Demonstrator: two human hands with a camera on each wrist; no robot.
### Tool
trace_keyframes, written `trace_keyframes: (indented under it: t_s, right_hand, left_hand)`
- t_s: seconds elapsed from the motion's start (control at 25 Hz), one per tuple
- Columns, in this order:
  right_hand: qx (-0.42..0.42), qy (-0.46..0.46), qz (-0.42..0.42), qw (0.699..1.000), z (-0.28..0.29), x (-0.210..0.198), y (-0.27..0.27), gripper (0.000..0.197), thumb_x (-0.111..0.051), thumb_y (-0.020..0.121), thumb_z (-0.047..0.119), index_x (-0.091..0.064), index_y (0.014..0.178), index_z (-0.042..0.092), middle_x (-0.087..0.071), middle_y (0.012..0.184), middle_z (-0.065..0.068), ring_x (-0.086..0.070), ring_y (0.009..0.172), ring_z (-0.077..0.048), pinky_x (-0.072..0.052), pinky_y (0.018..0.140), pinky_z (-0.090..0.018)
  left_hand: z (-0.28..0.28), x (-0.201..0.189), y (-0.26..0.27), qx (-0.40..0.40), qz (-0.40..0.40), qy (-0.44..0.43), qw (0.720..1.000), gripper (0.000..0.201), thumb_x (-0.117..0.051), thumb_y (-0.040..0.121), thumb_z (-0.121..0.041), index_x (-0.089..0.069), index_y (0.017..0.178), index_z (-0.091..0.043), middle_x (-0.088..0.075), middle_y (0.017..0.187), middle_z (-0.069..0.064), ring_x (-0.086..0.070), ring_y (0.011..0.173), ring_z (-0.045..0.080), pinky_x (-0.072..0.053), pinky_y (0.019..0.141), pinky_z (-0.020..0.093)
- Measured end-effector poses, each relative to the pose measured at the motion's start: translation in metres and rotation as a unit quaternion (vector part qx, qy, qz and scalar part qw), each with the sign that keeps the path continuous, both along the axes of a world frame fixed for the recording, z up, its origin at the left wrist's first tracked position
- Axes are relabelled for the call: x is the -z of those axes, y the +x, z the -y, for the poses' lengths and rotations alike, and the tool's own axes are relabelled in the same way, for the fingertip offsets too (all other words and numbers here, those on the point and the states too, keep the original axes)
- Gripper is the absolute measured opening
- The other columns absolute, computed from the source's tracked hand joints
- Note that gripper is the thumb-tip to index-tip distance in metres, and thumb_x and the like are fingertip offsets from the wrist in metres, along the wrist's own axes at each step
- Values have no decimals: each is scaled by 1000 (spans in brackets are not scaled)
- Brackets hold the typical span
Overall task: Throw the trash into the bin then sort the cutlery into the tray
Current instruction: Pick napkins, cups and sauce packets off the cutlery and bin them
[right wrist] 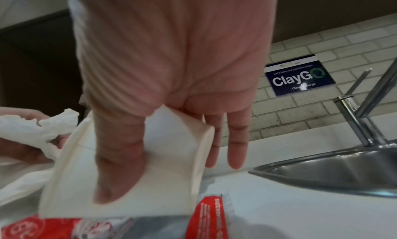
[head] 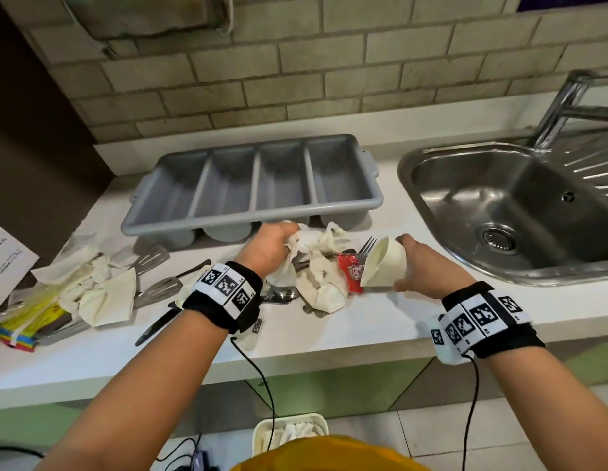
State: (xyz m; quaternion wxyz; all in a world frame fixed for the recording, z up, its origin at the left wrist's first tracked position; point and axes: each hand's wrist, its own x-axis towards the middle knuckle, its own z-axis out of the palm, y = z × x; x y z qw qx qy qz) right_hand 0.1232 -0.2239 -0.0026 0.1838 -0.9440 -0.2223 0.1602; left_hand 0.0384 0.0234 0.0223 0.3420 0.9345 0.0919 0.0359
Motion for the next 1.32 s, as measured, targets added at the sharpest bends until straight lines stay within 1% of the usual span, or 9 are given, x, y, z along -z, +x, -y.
trace_keyframes:
  t_s: [0.16, 0.28, 0.4, 0.52, 0.72, 0.84, 1.08, 1.2, 1.32]
  right_hand:
    - [37, 89, 18, 995, 6, -3, -8, 72, -77, 67, 10, -38, 127, 12, -56, 120, -13, -55, 106, -30, -50, 88, -42]
    - [48, 97, 23, 994, 8, 2, -14, 70, -78, 67, 11, -39, 125, 13, -56, 120, -12, -54, 106, -29, -47, 85, -38]
    - [50, 91, 18, 994, 9, 6, -21, 70, -78, 67, 10, -39, 126, 12, -55, 123, -13, -53, 109, -30, -44, 88, -38]
    - [48, 85, 13, 995, 10, 9, -25, 73, -78, 68, 10, -38, 129, 13, -54, 126, -12, -52, 112, -29, -43, 91, -37]
    - [57, 94, -2, 994, 7, 12, -25, 75, -77, 70, 13, -35, 132, 12, -52, 128, -12, -50, 115, -29, -44, 95, -40]
    - [67, 113, -11, 991, 7, 12, -26, 75, -76, 72, 14, -33, 134, 12, -51, 127, -12, -49, 115, -30, -45, 96, -42]
    - [68, 139, -14, 988, 5, 13, -34, 76, -75, 73, 13, -31, 135, 12, -50, 128, -13, -47, 118, -30, -42, 96, -40]
    - [82, 163, -8, 983, 3, 13, -37, 78, -75, 74, 14, -29, 137, 12, -49, 131, -14, -47, 119, -30, -42, 96, -39]
    - [103, 201, -2, 974, 3, 9, -42, 78, -74, 76, 13, -27, 138, 12, -50, 132, -14, -48, 119, -31, -42, 94, -36]
  left_hand:
    - [0, 2, 9, -44, 31, -6, 999, 26, -48, 89, 3, -59, 110, -5, -64, 98, 14, -58, 93, 24, -36, 73, 16]
    - [6, 17, 14, -4, -28, 51, 998, 37, -54, 90, -9, -52, 126, -12, -63, 120, 16, -59, 109, 30, -44, 87, 27]
    - [8, 37, 19, 44, -137, 252, 957, 54, -57, 86, -14, -44, 137, -29, -34, 148, 7, -37, 131, 34, -35, 110, 44]
    - [5, 46, 25, 80, -221, 246, 940, 64, -55, 86, -10, -35, 141, -39, -1, 160, 6, -19, 145, 34, -32, 114, 45]
    - [10, 34, 32, 94, -163, 275, 943, 50, -54, 86, -2, -54, 130, -24, -48, 141, 10, -52, 125, 30, -46, 100, 38]
    - [9, 18, 28, 46, -84, 246, 965, 30, -59, 87, -20, -63, 117, -22, -64, 122, 7, -61, 110, 30, -52, 90, 38]
    - [5, -24, 17, -27, 89, 75, 993, 23, -56, 90, -9, -70, 108, -16, -72, 107, 6, -64, 97, 21, -47, 84, 24]
    - [1, -41, 17, -57, 172, 20, 983, 20, -56, 89, -5, -72, 101, -10, -68, 91, 4, -57, 81, 10, -38, 65, 2]
    - [-4, -40, 16, -84, 192, -30, 977, 19, -53, 90, -4, -70, 99, -8, -63, 84, 1, -54, 74, 10, -36, 58, 1]
